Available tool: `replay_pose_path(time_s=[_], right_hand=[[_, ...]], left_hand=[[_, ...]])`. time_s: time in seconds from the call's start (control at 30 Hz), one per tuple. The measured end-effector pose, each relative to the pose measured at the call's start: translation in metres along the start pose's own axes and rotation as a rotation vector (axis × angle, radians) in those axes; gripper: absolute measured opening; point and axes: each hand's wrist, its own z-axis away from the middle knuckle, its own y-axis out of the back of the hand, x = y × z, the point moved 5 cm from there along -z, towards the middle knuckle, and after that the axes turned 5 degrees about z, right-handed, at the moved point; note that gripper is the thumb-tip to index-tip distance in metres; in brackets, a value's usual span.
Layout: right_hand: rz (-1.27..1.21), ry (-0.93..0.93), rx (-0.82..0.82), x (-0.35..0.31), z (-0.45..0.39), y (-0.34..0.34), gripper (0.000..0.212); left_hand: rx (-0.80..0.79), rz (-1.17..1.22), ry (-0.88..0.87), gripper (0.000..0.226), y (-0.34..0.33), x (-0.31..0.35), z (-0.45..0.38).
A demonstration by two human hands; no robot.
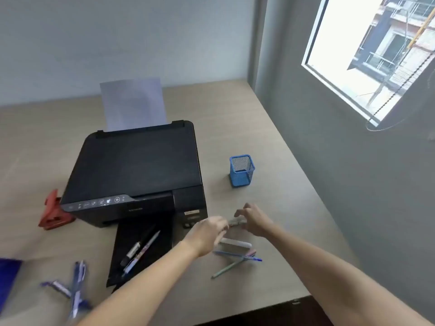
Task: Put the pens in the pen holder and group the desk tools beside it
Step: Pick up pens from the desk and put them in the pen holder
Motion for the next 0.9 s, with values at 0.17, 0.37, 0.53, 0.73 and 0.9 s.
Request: replay_pose_path(time_s=[0.17,0.37,0.53,0.73,0.9], right_hand=[[0.151,0.022,0.053,0.01,0.005,-0.011,0.024],[-0.132,-0.099,0.077,0.058,0.027,0.011,0.006],[-0.398,-0.194,0.604,0.078,0.048,0.103,0.013],[-0.378,-0.153,0.72,0.078,0.0,0.172,0.005],[-0.272,-0.05,0.579,0.065,-0.045,0.16,0.014]], left_hand=[[-0.156,-0.211,0.072,0.025,-0.046,-0.011,-0.013],[-0.198,-0.344,0.187,0.041,-0.08,-0.032,-0.027],[-0.095,-0.02,0.273,0.014,-0.051,-0.014,-0.039],[0.557,0.244,0.287,0.008,0.066,0.033,-0.1],[0.305,0.056,0.448,0.024,0.089,0.032,-0.161]])
